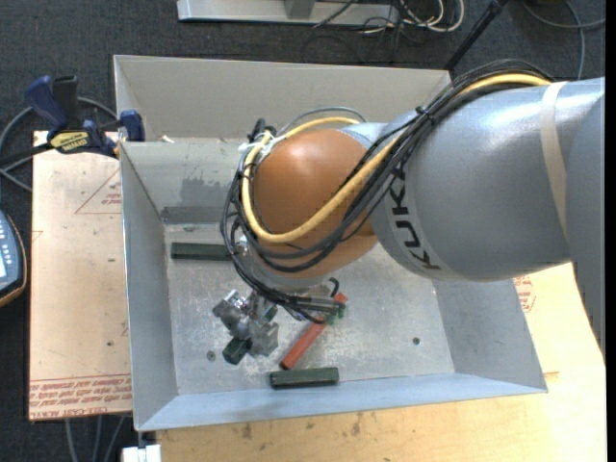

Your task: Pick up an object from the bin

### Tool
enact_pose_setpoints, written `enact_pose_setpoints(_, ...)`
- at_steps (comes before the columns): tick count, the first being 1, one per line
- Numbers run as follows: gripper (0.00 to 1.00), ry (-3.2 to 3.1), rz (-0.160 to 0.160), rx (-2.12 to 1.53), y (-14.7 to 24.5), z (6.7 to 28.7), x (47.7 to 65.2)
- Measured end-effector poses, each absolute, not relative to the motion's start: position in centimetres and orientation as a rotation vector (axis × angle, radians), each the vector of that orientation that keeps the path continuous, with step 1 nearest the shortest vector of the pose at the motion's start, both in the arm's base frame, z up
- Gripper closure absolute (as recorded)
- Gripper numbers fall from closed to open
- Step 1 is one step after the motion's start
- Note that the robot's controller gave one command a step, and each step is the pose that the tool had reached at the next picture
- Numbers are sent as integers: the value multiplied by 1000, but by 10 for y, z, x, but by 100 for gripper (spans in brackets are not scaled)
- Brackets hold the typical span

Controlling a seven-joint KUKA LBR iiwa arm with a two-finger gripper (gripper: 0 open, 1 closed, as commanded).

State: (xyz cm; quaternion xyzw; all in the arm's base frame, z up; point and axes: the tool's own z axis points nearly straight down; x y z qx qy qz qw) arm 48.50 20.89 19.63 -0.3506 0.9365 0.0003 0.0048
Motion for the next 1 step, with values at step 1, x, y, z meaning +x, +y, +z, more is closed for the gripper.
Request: enact_pose_setpoints(1,100,2637,-5,-1695,120,283,486)
